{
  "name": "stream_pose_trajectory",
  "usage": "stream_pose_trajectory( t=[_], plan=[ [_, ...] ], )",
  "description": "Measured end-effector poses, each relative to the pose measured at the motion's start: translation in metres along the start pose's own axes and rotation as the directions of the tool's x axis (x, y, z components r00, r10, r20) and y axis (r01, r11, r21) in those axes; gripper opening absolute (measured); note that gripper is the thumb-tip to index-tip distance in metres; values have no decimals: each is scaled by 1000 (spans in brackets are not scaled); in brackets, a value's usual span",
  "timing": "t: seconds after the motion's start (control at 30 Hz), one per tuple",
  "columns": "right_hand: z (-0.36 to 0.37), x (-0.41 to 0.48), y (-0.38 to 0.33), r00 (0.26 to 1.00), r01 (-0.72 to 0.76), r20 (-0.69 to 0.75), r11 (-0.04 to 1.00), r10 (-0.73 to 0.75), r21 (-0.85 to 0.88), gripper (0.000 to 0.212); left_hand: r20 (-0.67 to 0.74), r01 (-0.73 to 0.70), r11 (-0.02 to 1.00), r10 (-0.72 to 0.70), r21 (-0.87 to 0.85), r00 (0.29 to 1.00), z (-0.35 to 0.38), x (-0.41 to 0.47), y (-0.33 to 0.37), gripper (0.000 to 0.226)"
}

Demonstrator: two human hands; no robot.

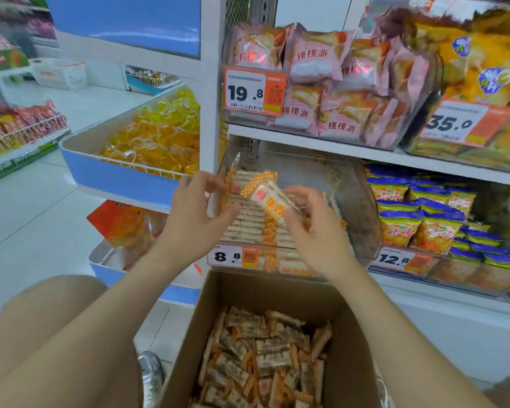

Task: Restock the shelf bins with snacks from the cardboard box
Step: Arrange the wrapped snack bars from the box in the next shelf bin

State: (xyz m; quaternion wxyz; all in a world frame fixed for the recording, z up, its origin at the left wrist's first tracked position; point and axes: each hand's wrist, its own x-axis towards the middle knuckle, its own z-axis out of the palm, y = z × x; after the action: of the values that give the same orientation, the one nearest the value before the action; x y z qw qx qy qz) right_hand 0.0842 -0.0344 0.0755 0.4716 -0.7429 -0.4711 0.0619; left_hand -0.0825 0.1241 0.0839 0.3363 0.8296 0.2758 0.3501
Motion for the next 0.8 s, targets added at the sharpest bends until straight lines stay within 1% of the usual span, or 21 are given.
stream_pose_trajectory(
  t=[0.03, 0.07, 0.13, 0.2, 0.27, 0.33, 0.47, 0.53, 0.57, 0.63, 0.7, 0.73, 0.8],
  plan=[
    [1, 14, 7, 1000, -10, -14, 996, 9, -90, 36, -50, 58, 996, -55, 62, 997, 3, 4, -7, 42],
    [5, 29, 15, 1000, -19, -10, 982, 17, -187, 39, -53, 119, 988, -114, 96, 992, 4, 8, -12, 45],
    [16, 56, 30, 999, -5, 32, 931, 18, -366, 41, 16, 214, 968, -217, 128, 976, 8, 17, -18, 51],
    [32, 80, 39, 996, 15, 81, 880, 27, -474, 40, 71, 238, 958, -252, 160, 965, 12, 24, -18, 51],
    [48, 98, 43, 992, 43, 124, 834, 30, -550, 37, 83, 216, 954, -237, 208, 968, 16, 28, -17, 42],
    [63, 113, 45, 987, 91, 160, 796, 8, -598, 37, 84, 192, 945, -221, 264, 972, 19, 29, -15, 37],
    [84, 129, 55, 965, 207, 259, 701, -34, -682, 43, 80, 141, 925, -180, 352, 980, 22, 27, -14, 39],
    [88, 132, 61, 972, 208, 228, 657, -56, -725, 49, 82, 125, 926, -164, 357, 983, 22, 26, -16, 40],
    [89, 132, 63, 981, 176, 183, 654, -59, -736, 51, 82, 123, 928, -162, 352, 983, 22, 26, -16, 40],
    [91, 131, 65, 992, 104, 126, 700, -20, -707, 54, 75, 134, 929, -169, 345, 983, 21, 28, -17, 39],
    [93, 131, 64, 987, 94, 160, 734, 20, -673, 58, 67, 146, 927, -179, 346, 981, 22, 28, -16, 39],
    [95, 132, 63, 985, 99, 171, 725, 27, -682, 61, 67, 146, 924, -180, 354, 981, 23, 28, -15, 39],
    [96, 134, 60, 989, 97, 149, 691, 15, -716, 69, 62, 139, 915, -175, 378, 983, 25, 27, -13, 40]
  ],
)
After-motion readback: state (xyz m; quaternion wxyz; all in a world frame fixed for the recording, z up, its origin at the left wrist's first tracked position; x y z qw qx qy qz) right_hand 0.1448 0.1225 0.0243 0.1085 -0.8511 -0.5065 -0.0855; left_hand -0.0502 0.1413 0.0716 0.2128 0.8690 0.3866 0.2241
